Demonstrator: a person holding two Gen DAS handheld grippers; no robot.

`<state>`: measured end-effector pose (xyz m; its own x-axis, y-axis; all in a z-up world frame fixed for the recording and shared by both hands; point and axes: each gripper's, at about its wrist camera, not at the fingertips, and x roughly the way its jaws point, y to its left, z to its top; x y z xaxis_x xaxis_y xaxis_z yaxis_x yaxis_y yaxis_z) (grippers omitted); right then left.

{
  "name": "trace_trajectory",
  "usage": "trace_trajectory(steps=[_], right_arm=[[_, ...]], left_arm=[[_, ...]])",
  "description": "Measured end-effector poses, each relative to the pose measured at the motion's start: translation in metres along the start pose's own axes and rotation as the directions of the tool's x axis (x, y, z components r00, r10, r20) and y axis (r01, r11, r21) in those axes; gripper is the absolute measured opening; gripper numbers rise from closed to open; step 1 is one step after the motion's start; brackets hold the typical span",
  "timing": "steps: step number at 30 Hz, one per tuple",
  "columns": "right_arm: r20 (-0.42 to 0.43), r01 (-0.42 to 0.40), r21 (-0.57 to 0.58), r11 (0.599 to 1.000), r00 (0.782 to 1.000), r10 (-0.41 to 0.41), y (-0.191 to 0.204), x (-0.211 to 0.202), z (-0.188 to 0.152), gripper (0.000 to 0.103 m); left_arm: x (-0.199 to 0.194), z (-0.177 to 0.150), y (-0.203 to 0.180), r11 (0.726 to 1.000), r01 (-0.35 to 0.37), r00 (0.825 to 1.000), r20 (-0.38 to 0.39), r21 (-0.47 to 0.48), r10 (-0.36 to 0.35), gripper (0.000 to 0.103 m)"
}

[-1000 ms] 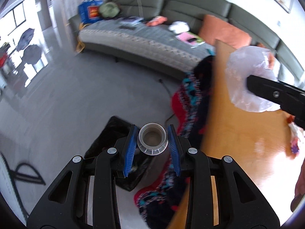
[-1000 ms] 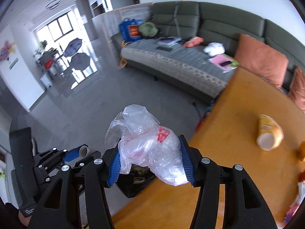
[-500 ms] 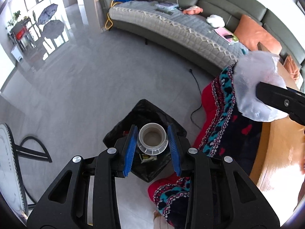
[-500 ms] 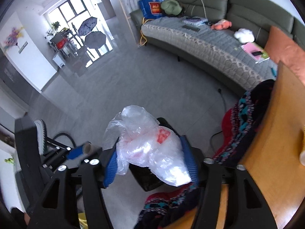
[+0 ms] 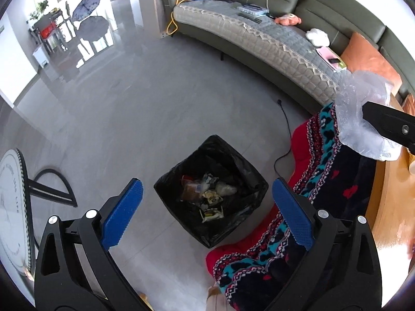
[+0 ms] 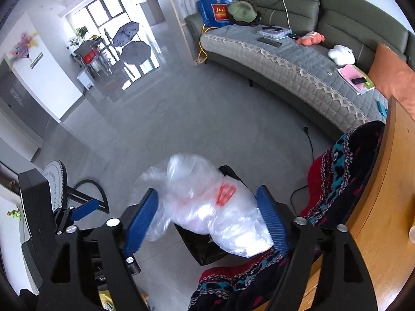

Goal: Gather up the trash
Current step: 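Open both grippers over the bin to drop the cup and bag, then move both open grippers back toward the table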

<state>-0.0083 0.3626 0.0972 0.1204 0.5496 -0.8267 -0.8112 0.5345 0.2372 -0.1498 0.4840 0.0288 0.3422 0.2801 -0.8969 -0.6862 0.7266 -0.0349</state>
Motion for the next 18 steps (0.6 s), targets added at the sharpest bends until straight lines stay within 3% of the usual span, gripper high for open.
trace_trajectory(steps=[9,18], right_arm=[[0.015,-0.016,-0.022,1.000,1.000,0.016,0.013,-0.003,0.003,0.086],[0.049,-0.022,0.015,1.000,0.999,0.021,-0.004,-0.027,-0.006,0.086]], left_arm=[[-0.003,-0.002,0.010,1.000,-0.012,1.000,-0.004,-0.020,0.012,0.097],[-0.016,-0.002,0.006,1.000,-0.002,1.000,0.011,-0.015,0.002,0.097]])
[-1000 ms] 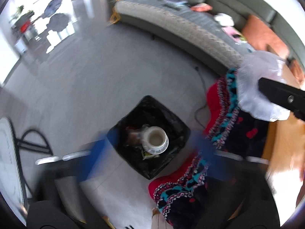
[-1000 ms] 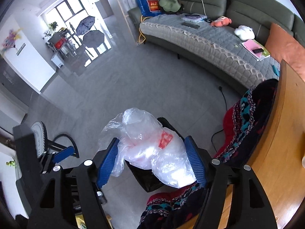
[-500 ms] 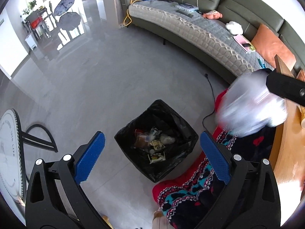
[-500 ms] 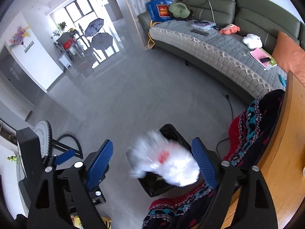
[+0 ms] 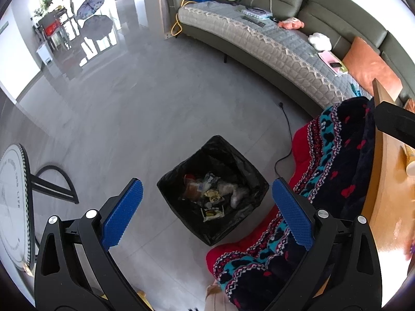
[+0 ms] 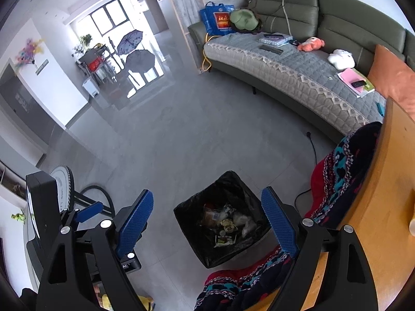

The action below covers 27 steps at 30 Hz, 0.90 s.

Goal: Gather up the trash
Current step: 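Move both open grippers back toward the table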

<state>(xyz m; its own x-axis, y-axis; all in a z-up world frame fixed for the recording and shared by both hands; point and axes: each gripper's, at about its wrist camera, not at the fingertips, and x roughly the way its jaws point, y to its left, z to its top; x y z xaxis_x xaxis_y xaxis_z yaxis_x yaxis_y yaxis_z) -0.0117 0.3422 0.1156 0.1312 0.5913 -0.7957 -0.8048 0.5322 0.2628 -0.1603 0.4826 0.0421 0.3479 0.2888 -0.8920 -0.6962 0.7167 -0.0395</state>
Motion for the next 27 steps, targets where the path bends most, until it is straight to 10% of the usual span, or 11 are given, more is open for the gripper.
trace_trajectory(steps=[10,16,27], right_arm=[[0.111,0.122,0.115,0.986,0.985,-0.135,-0.052,-0.057,-0.025,0.086],[0.283,0.248,0.202,0.947,0.911,-0.299,-0.102,-0.114,-0.050,0.100],[0.167,0.300,0.433,0.850,0.900,-0.403,-0.228,-0.178,-0.095,0.100]], left_arm=[[-0.027,0.003,-0.064,0.990,0.063,0.997,0.045,0.126,-0.069,0.097],[-0.042,-0.004,-0.131,0.965,0.114,0.990,0.055,0.238,-0.131,0.097],[-0.061,-0.029,-0.271,0.875,0.198,0.972,0.027,0.442,-0.233,0.097]])
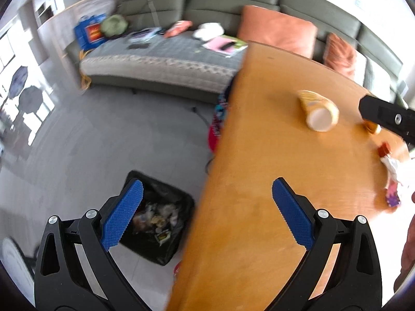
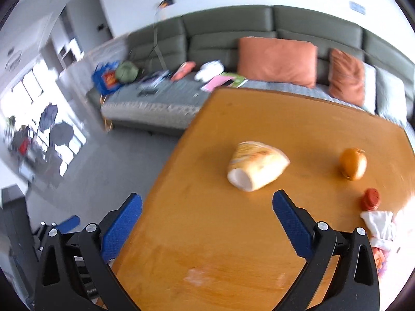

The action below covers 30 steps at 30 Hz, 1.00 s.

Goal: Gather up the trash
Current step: 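Move both open grippers back toward the table, then grasp the yellow paper cup with the left gripper while the right gripper grasps the orange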

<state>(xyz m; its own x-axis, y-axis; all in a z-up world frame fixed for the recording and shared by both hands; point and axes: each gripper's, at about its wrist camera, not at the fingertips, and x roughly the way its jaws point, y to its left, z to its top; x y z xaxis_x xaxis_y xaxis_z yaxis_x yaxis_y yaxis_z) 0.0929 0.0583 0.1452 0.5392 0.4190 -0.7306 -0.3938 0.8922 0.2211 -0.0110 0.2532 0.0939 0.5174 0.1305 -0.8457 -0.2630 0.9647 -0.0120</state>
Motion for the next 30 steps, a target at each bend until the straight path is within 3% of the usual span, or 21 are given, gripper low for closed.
trace_trajectory(steps=[3,7,15,20,30], right_arm=[[0.043,0.012,0.049,0.999,0.999,-0.014,-0.037,-0.008,0.001,0.100],[0.085,0.087,0.034,0.996,0.992,-0.089,-0.077,-0.018,0.000,0.100],[-0.001,0.102,0.125,0.987,0.995,-0.103,-0.152,-0.005,0.014,0.100],[-0.023,0.195,0.173,0.966,0.981,-0.194,-0.177,0.004,0.016,0.100],[-0.066,0.192,0.252,0.949,0.981,-0.181,-0.207,0.029,0.032,0.100]], left_arm=[[0.007,0.010,-0.036,0.998,0.026,1.000,-0.007,0.050,-0.026,0.097],[0.022,0.026,-0.079,0.992,0.051,0.999,-0.020,0.119,-0.049,0.097],[0.062,0.065,-0.152,0.964,0.073,0.997,-0.047,0.256,-0.063,0.097],[0.085,0.085,-0.178,0.953,0.094,0.994,-0.075,0.288,-0.075,0.097],[0.144,0.103,-0.196,0.940,0.113,0.981,-0.189,0.322,-0.053,0.097]])
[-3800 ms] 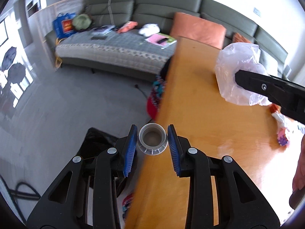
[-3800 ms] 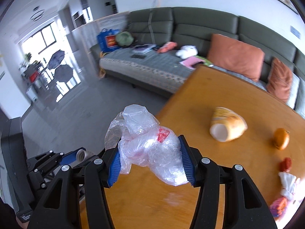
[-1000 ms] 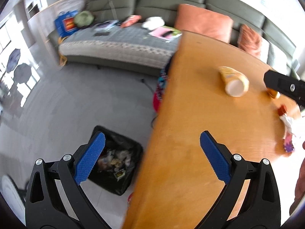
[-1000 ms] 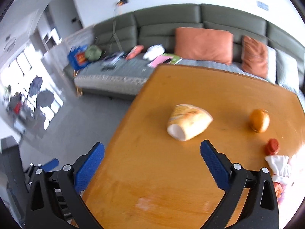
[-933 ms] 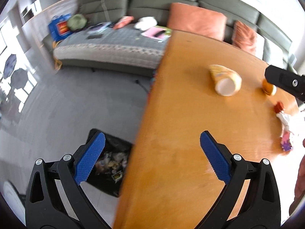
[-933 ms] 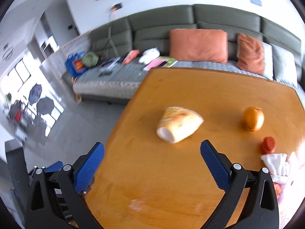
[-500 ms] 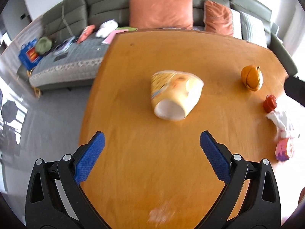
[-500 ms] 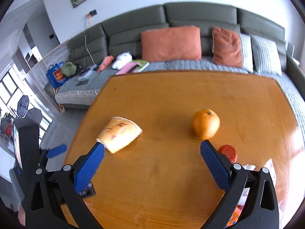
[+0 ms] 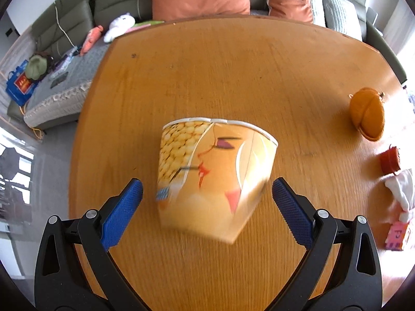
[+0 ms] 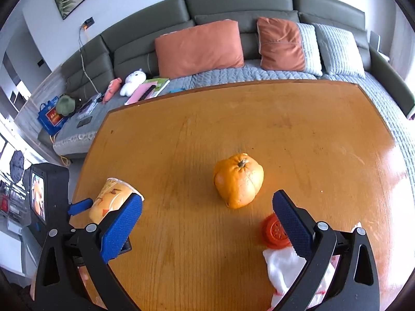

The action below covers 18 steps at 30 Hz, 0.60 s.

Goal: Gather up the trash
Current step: 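Grasp the yellow paper cup with the left gripper while the right gripper grasps the orange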

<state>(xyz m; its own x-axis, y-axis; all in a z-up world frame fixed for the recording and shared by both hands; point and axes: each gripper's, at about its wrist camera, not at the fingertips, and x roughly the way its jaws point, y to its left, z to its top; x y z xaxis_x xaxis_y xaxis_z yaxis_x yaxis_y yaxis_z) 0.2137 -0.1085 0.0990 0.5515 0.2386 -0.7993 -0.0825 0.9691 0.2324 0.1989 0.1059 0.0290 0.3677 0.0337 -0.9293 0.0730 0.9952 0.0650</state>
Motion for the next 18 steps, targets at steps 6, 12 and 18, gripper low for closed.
trace_trajectory(steps=[6,12,18], right_arm=[[-0.012,-0.007,0.024,1.000,1.000,0.007,-0.005,0.012,0.009,0.100],[-0.060,0.000,0.016,1.000,0.998,0.001,-0.007,0.039,0.015,0.100],[-0.105,0.090,-0.041,0.995,0.990,-0.093,-0.002,0.077,0.022,0.100]], left_arm=[[0.011,0.004,0.006,0.998,0.050,0.999,-0.009,-0.038,-0.050,0.087],[0.005,-0.003,0.012,0.993,0.084,0.996,0.028,-0.089,-0.082,0.086],[-0.010,-0.012,0.018,0.987,0.118,0.992,0.056,-0.106,-0.113,0.086]])
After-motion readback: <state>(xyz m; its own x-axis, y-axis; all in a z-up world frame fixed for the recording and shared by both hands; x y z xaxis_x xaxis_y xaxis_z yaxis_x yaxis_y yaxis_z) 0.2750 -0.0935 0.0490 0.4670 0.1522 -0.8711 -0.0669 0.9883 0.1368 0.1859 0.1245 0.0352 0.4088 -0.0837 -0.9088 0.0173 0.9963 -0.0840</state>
